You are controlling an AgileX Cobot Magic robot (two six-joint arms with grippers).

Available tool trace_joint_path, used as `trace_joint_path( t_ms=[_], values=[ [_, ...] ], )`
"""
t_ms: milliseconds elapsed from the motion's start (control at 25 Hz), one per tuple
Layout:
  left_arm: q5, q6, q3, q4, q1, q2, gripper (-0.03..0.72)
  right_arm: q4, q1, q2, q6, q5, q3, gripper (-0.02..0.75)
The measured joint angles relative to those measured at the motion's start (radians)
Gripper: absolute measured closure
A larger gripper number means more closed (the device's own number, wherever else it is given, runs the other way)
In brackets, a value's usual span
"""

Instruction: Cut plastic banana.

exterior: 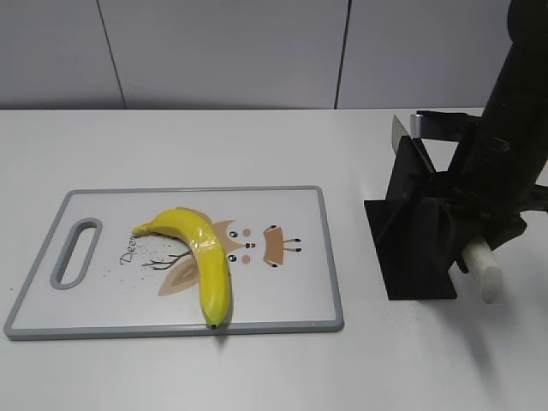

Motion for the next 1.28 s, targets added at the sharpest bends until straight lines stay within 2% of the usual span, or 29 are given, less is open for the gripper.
trace_joint_path(
  t_ms=[240, 560, 960, 1080, 1280],
  values=[
    [0.0, 0.0, 0.0, 0.0, 0.0, 0.0, 0.199, -0.011, 0.0, -0.055, 0.006, -0.016, 0.0, 0.545],
    [0.0, 0.0, 0.0, 0.0, 0.0, 0.0, 0.199, -0.076, 0.0, -0.245, 0.01, -0.035, -0.001, 0.549],
    [0.0, 0.0, 0.0, 0.001, 0.0, 0.0, 0.199, -0.074, 0.0, -0.359, -0.014, -0.047, -0.101, 0.548],
    [-0.007, 0.0, -0.001, 0.001, 0.0, 0.0, 0.199, 0.006, 0.0, -0.359, -0.173, -0.082, -0.115, 0.549],
    [-0.116, 0.003, -0.034, 0.001, 0.0, 0.047, 0.199, 0.262, 0.0, -0.347, -0.694, -0.167, -0.123, 0.549]
  ],
)
